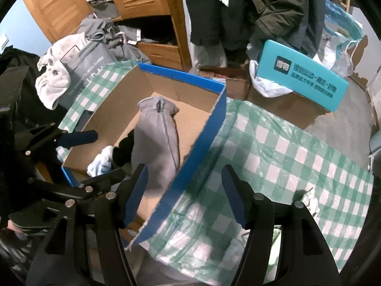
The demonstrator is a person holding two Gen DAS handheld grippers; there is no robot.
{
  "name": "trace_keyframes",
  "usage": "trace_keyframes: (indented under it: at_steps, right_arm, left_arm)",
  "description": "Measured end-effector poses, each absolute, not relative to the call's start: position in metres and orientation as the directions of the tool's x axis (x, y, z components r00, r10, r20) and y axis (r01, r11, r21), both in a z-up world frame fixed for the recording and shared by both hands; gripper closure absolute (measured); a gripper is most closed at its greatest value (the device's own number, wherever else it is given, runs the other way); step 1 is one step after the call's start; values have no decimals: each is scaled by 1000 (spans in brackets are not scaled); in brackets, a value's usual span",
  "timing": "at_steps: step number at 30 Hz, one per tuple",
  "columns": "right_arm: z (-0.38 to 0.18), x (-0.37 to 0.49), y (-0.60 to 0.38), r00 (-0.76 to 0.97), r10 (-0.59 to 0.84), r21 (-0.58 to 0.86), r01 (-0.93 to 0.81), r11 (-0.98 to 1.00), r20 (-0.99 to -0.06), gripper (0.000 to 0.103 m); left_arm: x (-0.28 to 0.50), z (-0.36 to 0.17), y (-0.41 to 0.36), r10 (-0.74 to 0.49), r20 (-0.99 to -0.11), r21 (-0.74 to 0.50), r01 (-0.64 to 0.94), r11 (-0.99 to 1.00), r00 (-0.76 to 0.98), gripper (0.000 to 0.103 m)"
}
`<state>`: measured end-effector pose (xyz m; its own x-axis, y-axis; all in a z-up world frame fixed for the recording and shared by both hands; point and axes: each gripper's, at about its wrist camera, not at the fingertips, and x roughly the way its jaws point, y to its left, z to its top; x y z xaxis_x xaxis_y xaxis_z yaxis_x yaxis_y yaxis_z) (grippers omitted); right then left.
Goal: Organize soft objects
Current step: 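Move both tools back over the items left on the tablecloth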
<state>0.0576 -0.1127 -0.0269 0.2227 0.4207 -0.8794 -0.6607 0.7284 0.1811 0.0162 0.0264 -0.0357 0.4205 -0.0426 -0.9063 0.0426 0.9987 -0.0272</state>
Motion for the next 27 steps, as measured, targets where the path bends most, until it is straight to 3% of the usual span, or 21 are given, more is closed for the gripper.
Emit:
trace_keyframes:
  at_steps: [27]
  right_arm:
    - [-32, 77, -212, 309, 375, 157, -551, 820, -874, 32]
  left_arm:
    - [39, -49, -57, -98, -929, -35, 180, 983, 356, 32]
